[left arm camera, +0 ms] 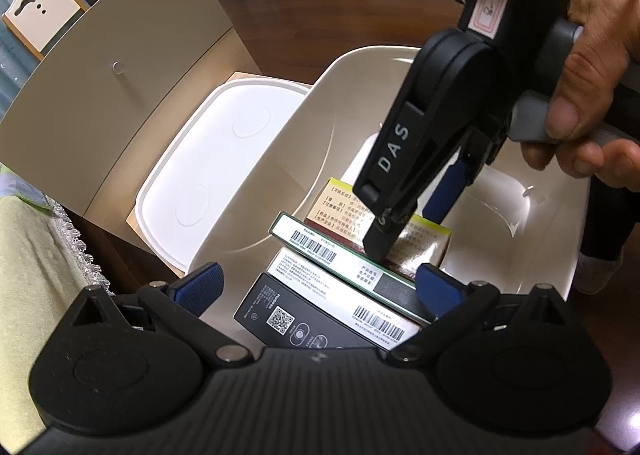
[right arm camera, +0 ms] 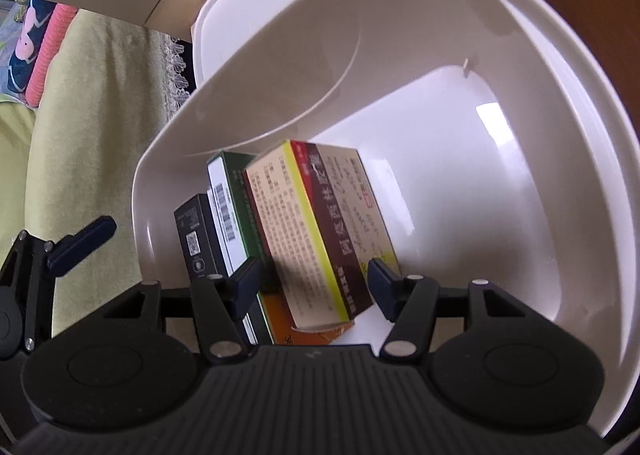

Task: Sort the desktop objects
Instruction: 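Withdraw both tools from the basin and turn toward the sofa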

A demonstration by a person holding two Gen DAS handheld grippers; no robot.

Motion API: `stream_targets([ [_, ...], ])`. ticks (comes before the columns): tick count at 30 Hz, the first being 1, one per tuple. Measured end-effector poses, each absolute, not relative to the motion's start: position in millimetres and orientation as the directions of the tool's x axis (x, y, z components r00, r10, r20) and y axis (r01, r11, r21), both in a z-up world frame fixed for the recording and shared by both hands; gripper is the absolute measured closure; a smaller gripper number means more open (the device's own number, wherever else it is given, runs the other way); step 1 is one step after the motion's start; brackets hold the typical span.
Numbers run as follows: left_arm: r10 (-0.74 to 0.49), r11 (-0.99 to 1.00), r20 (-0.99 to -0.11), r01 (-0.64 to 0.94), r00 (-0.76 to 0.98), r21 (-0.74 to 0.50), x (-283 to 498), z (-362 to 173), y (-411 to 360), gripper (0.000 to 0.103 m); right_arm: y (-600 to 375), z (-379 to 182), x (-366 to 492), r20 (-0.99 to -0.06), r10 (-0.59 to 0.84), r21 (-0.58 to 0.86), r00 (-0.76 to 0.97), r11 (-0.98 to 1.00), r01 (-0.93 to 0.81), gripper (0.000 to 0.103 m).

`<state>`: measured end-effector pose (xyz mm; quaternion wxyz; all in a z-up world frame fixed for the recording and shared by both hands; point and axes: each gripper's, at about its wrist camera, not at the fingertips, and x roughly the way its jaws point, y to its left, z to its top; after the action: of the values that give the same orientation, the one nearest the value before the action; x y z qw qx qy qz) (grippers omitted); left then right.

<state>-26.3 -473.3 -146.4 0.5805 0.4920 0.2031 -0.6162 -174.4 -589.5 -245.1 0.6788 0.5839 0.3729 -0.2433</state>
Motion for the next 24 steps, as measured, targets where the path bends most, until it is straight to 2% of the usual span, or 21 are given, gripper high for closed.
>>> stream_targets([
  [7,-0.516,-0.243,-0.841,0.913,0.164,0.327,-26.2,-146.8,-473.3,0.0,-594.7,-240.7,-178.6,-0.785,0.06,0.615,0.616,0.188,0.766,0.047],
  [18,-0.516,-0.241,-0.84,0.912,0.169,0.331,-27.6,-147.0,-474.5,0.0,-596.3,-245.8,-171.4,-0.748,0.083,0.662,0.658,0.165,0.731,0.047],
  [24,-0.525,-0.227,-0.832,0.913,0.178,0.339,-25.9,-143.8,-473.6,0.0,-596.9,-230.9,-170.8,-0.766,0.008,0.626,0.642,0.233,0.744,0.046],
])
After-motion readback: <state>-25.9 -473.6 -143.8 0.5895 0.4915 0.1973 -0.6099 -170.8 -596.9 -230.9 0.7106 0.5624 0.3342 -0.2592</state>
